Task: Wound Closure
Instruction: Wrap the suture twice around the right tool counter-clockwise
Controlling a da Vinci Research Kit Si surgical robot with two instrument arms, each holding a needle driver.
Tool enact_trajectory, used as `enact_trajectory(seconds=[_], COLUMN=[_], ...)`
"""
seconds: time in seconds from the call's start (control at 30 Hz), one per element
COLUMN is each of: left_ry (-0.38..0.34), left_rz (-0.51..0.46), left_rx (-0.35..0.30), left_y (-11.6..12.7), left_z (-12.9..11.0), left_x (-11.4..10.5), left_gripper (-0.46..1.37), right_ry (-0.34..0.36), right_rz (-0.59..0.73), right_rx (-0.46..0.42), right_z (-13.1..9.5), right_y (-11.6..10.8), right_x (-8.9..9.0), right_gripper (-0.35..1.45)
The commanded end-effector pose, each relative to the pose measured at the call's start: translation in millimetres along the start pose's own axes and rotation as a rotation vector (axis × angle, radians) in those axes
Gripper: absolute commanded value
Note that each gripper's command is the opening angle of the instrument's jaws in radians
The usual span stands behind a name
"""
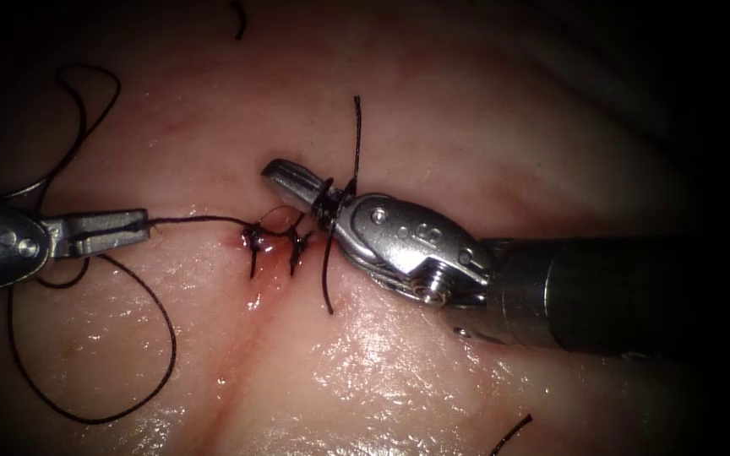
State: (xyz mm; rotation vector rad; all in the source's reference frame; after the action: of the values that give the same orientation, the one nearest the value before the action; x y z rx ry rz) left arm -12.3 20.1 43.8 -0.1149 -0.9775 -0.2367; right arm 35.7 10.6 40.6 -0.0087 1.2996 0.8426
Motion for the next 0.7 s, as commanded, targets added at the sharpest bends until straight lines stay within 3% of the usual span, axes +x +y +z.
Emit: enact_trajectory(seconds=[0.03,0.1,0.13,0.17,0.23,0.47,0.53,0.7], left_ry=[0.001,0.002,0.003,0.003,0.004,0.005,0.005,0.006], left_rz=[0.001,0.0,0.0,-0.001,-0.003,-0.011,-0.011,-0.01], left_rx=[-0.01,-0.011,-0.011,-0.011,-0.011,-0.015,-0.019,-0.021], left_y=[-0.1,-0.1,-0.1,0.0,0.1,0.1,0.0,-0.2], left_z=[-0.2,-0.4,-0.4,-0.3,-0.2,0.4,0.5,0.6], left_x=[-0.1,-0.3,-0.3,-0.5,-0.6,-0.8,-0.8,-0.8], left_gripper=[-0.35,-0.35,-0.35,-0.35,-0.35,-0.35,-0.35,-0.35], right_ry=[0.002,-0.009,-0.011,-0.017,-0.019,-0.032,-0.034,-0.06], right_rz=[-0.001,-0.008,-0.014,-0.027,-0.029,-0.031,0.048,0.071], right_rx=[-0.007,-0.045,-0.051,-0.07,-0.08,-0.128,-0.185,-0.303], right_z=[0.0,0.2,0.2,0.3,0.5,0.4,0.2,-0.3], right_y=[0.1,0.2,0.2,0.3,0.3,0.2,0.2,0.6], right_x=[0.0,-0.2,-0.2,-0.3,-0.3,-0.3,-0.2,-0.1], right_gripper=[0.29,0.8,0.85,1.05,1.17,1.22,1.2,1.12])
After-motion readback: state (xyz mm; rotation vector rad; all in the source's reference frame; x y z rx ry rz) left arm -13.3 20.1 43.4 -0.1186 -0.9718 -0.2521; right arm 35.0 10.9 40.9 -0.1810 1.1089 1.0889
